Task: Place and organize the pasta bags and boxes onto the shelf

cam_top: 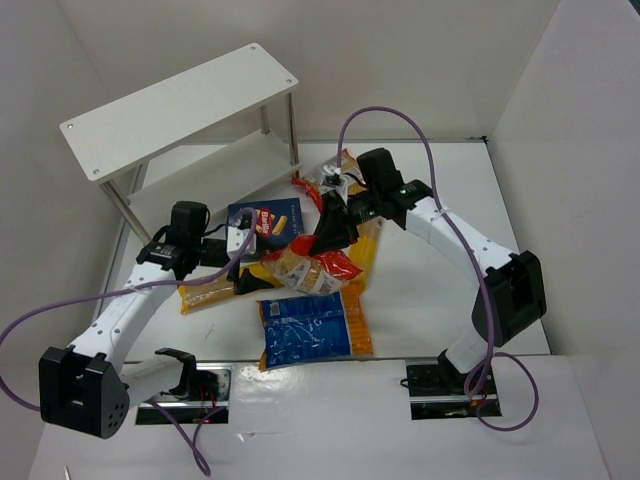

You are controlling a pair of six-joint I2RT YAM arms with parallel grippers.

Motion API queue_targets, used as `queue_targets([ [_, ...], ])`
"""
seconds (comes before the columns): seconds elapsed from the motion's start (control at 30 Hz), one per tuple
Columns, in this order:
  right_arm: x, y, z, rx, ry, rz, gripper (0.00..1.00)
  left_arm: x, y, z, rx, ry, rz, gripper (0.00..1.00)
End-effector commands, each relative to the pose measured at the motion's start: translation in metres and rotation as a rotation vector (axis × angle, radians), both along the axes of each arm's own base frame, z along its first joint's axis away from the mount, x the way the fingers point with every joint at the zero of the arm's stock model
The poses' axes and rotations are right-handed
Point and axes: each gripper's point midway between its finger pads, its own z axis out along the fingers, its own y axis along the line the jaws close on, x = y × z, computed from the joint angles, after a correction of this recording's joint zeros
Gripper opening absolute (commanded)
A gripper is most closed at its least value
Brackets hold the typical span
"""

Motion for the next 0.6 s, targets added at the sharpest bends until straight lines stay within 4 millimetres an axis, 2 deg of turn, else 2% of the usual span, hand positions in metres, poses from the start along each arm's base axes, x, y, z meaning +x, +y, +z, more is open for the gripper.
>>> queue_targets([
  [0.0,-0.019,0.003,0.053,0.142,-0.062,0.139,0.0,-0.008,-0.009,0.023,-0.087,-0.091,-0.12,0.99],
  [0.37,-0.03,0.008,0.068,0.163,-0.061,0.19,0.0,-0.01,-0.018,0.024,-0.114,-0.058,-0.181,0.99],
  [0.57,-0.029,0.016,0.06,0.153,-0.027,0.214,0.0,-0.005,-0.024,0.034,-0.135,-0.065,-0.211,0.99],
])
